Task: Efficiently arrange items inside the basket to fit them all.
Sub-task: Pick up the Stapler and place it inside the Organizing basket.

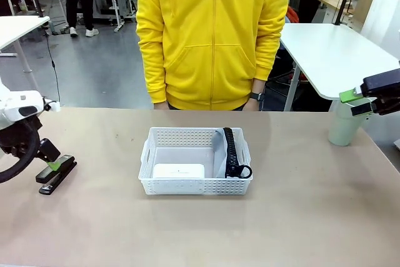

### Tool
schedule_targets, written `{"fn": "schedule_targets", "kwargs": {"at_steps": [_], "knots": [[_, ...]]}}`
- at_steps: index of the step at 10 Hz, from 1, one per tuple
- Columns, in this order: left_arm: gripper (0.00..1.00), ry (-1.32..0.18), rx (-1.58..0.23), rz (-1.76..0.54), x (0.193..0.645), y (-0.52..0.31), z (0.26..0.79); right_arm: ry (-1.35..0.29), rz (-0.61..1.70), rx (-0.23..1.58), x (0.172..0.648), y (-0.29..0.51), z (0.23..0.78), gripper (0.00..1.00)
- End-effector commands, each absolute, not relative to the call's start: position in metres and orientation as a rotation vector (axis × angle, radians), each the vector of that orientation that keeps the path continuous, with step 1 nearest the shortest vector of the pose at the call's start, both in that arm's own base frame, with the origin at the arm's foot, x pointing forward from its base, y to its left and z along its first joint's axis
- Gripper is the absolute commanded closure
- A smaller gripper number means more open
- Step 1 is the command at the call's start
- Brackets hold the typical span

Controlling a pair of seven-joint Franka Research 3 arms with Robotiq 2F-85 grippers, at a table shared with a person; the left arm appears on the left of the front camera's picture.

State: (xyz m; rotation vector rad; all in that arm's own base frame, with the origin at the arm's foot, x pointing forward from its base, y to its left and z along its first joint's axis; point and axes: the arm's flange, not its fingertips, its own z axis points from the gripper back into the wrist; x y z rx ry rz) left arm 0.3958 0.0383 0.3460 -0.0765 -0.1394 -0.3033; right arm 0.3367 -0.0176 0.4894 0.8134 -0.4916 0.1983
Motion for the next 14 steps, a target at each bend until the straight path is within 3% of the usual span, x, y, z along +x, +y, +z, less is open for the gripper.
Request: {"fn": "schedule_targets", "kwargs": {"at_steps": [1, 6, 12, 13, 14], "knots": [[0.0, -0.094, -0.072, -0.322, 0.395, 0.035, 0.33, -0.507, 0.198, 0.835, 0.338, -0.018, 0.49, 0.0], [0.0, -0.028, -0.044, -0.337, 0.414, 0.026, 0.303, -0.507, 0.198, 0.835, 0.338, -0.018, 0.49, 0.0], [0.0, -0.053, -0.035, -0.315, 0.42, 0.02, 0.297, -0.507, 0.198, 0.835, 0.338, -0.018, 0.49, 0.0], [0.58, -0.047, -0.005, -0.322, 0.419, 0.02, 0.297, -0.507, 0.198, 0.835, 0.338, -0.018, 0.49, 0.0], [0.58, -0.042, 0.004, -0.325, 0.419, 0.019, 0.296, -0.507, 0.198, 0.835, 0.338, -0.018, 0.49, 0.0]]}}
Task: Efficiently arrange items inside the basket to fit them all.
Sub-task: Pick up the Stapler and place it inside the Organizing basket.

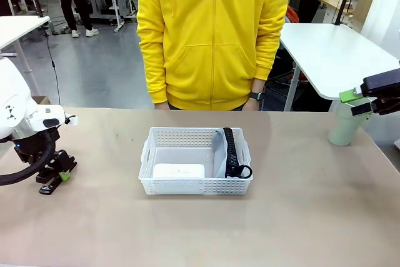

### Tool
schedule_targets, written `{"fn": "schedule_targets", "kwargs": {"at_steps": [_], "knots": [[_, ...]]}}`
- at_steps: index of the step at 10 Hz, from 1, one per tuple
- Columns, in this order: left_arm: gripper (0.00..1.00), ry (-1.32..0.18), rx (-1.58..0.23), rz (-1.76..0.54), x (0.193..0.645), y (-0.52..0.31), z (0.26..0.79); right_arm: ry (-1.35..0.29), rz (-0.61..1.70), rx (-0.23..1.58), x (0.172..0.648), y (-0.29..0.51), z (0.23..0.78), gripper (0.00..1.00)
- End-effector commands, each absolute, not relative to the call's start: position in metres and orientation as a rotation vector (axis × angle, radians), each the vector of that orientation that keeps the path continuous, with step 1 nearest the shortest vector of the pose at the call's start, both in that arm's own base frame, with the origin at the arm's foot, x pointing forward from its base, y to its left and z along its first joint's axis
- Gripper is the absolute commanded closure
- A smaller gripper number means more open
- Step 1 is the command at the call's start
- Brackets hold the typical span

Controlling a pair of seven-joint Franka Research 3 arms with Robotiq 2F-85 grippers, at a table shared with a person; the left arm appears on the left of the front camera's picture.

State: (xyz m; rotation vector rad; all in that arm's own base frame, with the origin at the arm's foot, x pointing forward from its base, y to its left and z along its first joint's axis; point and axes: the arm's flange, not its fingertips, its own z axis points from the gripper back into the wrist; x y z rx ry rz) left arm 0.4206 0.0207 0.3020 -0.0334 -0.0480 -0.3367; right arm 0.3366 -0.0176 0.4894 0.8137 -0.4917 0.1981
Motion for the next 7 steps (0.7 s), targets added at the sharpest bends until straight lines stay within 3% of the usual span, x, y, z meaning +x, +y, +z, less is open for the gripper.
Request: {"fn": "schedule_targets", "kwargs": {"at_steps": [1, 2, 3, 7], "knots": [[1.0, -0.038, 0.005, -0.327, 0.4189, 0.0184, 0.2958, -0.507, 0.198, 0.835, 0.3382, -0.0179, 0.4905, 0.0], [0.6, -0.022, 0.024, -0.324, 0.4201, 0.0177, 0.2928, -0.507, 0.198, 0.835, 0.3382, -0.0179, 0.4905, 0.0], [1.0, -0.025, 0.032, -0.326, 0.4192, 0.0169, 0.2929, -0.507, 0.198, 0.835, 0.3382, -0.0179, 0.4905, 0.0], [1.0, -0.019, 0.024, -0.339, 0.4167, 0.0154, 0.2952, -0.507, 0.198, 0.835, 0.3382, -0.0179, 0.4905, 0.0]]}}
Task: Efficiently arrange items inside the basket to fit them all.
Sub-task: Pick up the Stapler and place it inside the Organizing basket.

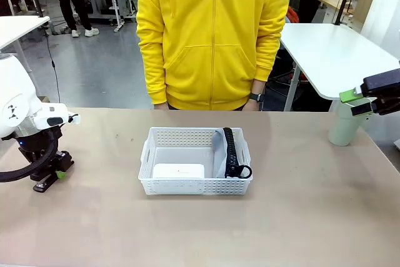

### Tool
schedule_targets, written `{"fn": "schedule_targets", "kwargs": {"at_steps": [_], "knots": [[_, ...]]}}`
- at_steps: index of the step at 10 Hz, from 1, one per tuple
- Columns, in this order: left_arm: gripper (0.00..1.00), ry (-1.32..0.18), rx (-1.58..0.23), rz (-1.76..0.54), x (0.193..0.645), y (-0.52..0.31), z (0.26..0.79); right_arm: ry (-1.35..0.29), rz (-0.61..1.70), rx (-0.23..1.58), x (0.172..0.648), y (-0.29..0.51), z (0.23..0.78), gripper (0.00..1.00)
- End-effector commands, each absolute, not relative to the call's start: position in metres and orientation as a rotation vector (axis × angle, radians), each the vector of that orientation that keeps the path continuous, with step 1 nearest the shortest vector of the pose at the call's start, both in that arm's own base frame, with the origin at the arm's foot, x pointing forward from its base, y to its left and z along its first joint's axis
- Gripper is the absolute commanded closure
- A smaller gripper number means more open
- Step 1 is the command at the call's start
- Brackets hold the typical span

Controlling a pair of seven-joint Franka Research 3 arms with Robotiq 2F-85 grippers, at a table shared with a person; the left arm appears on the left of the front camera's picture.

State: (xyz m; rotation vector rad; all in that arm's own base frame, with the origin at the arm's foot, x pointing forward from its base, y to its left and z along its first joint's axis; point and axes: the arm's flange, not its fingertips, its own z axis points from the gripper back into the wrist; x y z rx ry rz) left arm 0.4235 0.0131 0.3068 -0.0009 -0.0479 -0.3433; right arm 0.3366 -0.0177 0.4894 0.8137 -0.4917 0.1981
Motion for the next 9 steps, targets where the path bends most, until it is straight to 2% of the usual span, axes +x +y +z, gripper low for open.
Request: {"fn": "schedule_targets", "kwargs": {"at_steps": [1, 4, 7, 9], "knots": [[1.0, -0.019, 0.037, -0.335, 0.416, 0.015, 0.296, -0.507, 0.198, 0.835, 0.338, -0.018, 0.49, 0.0], [1.0, -0.115, 0.03, -0.32, 0.402, 0.023, 0.326, -0.507, 0.198, 0.835, 0.338, -0.018, 0.49, 0.0], [1.0, -0.194, -0.058, -0.27, 0.384, 0.031, 0.374, -0.507, 0.198, 0.835, 0.338, -0.018, 0.49, 0.0], [1.0, -0.27, -0.198, -0.25, 0.36, 0.04, 0.419, -0.507, 0.198, 0.835, 0.338, -0.018, 0.49, 0.0]]}}
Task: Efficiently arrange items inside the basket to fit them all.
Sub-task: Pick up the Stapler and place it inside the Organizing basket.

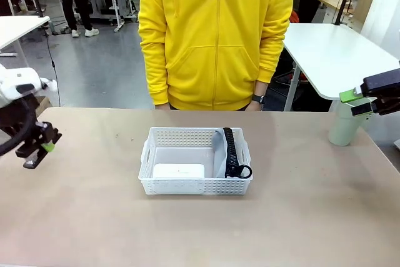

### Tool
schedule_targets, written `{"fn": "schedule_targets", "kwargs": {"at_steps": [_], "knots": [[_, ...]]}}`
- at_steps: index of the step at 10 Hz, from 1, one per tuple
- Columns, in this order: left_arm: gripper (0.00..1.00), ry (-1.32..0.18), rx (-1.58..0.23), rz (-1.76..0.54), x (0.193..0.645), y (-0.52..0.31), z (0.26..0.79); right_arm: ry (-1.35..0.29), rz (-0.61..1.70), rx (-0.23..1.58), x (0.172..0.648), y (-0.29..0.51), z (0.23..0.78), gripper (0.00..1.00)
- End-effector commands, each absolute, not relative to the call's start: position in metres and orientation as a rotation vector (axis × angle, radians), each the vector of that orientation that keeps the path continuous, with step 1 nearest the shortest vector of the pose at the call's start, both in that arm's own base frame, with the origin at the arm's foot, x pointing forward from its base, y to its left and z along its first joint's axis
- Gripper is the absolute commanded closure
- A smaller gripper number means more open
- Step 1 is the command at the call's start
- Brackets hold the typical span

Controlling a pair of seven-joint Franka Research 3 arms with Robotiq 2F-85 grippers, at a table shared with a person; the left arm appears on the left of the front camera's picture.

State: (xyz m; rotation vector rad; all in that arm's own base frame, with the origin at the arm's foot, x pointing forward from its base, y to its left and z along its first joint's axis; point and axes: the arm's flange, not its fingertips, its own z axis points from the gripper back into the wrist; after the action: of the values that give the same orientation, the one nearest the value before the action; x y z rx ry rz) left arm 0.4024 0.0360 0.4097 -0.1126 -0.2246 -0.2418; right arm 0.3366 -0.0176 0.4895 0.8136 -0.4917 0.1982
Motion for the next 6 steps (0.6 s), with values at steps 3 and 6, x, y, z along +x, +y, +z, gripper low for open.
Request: {"fn": "schedule_targets", "kwargs": {"at_steps": [3, 6], "knots": [[1.0, -0.414, -0.26, -0.267, 0.331, 0.062, 0.46, -0.507, 0.198, 0.835, 0.338, -0.018, 0.49, 0.0], [1.0, -0.406, -0.248, -0.227, 0.356, 0.068, 0.49, -0.507, 0.198, 0.835, 0.338, -0.018, 0.49, 0.0]]}}
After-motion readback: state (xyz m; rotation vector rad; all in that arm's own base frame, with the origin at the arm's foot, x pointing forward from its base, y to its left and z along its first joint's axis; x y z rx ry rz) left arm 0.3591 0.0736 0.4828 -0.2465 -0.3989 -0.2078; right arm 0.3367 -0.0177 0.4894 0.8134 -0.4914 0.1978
